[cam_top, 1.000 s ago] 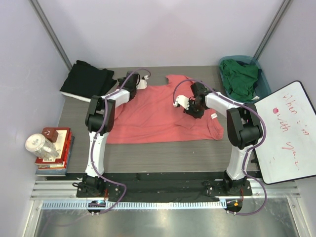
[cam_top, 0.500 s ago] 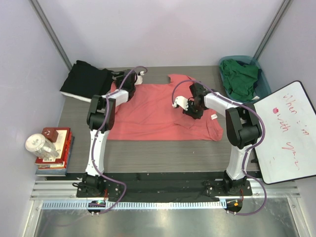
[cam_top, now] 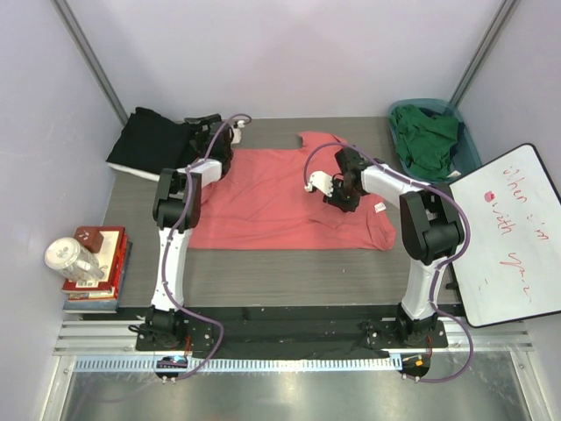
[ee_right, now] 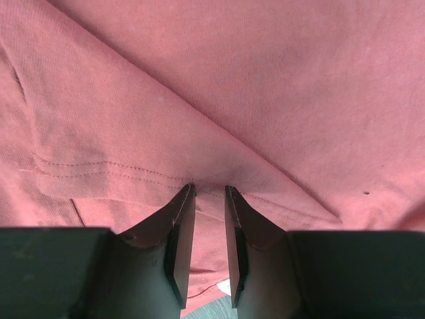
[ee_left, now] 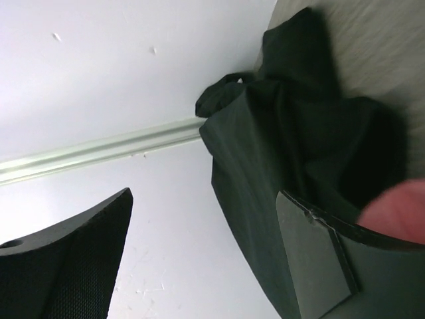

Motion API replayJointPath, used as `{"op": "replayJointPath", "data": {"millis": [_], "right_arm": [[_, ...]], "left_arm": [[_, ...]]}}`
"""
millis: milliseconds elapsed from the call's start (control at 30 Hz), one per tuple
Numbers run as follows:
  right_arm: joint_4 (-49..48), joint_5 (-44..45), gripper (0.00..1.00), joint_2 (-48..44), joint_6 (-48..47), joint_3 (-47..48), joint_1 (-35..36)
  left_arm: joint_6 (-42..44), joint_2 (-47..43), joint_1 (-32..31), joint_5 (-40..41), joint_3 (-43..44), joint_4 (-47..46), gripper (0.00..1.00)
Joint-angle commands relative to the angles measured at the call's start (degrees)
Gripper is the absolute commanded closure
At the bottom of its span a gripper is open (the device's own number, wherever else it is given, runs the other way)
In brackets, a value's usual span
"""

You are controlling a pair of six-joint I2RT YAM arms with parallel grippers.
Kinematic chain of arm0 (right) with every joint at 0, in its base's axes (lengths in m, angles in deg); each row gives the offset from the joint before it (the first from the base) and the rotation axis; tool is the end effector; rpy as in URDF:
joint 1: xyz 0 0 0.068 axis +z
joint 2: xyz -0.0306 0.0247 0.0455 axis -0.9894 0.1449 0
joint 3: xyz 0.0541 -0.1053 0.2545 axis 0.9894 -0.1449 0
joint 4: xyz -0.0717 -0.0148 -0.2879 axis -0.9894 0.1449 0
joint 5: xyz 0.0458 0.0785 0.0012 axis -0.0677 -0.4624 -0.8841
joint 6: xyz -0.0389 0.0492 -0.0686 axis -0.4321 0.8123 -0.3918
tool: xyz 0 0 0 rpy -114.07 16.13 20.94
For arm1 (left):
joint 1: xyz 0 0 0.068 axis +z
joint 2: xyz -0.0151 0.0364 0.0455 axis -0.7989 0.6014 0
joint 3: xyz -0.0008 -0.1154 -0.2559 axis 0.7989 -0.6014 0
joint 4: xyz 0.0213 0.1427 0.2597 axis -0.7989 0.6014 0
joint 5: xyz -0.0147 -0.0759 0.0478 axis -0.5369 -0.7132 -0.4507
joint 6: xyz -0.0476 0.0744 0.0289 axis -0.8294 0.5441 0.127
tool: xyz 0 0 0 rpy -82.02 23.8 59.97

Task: Fold and stack the t-shirts
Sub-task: Fold the flattened tshirt in 1/3 of the way

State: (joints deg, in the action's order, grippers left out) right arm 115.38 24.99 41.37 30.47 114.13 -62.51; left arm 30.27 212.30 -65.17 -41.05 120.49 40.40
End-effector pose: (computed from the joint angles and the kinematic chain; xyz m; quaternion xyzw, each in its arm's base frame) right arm 0.4078 0.1540 0.1111 -0.6226 0.7609 0.0090 0.1825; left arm 0.6206 -0.0776 0.1088 0.3983 0.6649 0.5505 0.3103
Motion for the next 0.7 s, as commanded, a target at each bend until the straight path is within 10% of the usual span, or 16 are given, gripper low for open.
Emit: {"op": "replayJointPath", "data": {"millis": [0,133,367,667], "right_arm": [[0.1,-0.8,0.7,0.0,1.2,1.0,0.7],[0.1,-0.7,0.7,-0.1,1.1,0.8,0.9],[0.2,-0.5,0.69,-0.2,0.8,1.1,0.9],[0.2,-0.9,0.7,-0.2,1.0,1.0,1.1]], "left_arm": [[1.9,1.9,1.8,3.5,5.7,-6.5,0.11],[-3.1,-2.1,1.2,-1.1,2.4,-2.5,0.08],[-27.1,-14.9,0.4,-27.0,3.0,42.7,0.14],[-33.9,-11.7,1.1,-30.0,10.9,53.8,0.12]]}}
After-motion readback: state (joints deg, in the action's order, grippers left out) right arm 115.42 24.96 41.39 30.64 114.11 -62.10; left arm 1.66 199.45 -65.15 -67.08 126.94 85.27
